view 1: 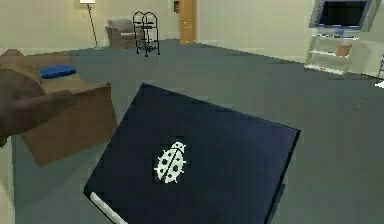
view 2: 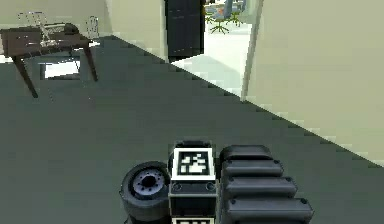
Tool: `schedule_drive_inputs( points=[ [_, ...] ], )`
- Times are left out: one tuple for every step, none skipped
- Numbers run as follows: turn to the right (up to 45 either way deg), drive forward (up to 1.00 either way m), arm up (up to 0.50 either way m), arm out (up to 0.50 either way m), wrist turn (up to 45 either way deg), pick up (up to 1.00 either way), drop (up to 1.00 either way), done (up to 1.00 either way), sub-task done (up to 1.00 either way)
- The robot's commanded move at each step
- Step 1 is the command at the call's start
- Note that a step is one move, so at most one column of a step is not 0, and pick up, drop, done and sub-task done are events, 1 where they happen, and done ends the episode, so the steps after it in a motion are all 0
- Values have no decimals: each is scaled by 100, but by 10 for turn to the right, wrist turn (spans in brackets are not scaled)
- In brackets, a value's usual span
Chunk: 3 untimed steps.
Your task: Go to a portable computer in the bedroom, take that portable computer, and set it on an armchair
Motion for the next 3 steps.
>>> schedule_drive_inputs(
  points=[
    [0, 40, 0, 0, 0, 0, 0, 0, 0],
    [-30, 0, 0, 0, 0, 0, 0, 0, 0],
    [0, 100, 0, 0, 0, 0, 0, 0, 0]
  ],
)
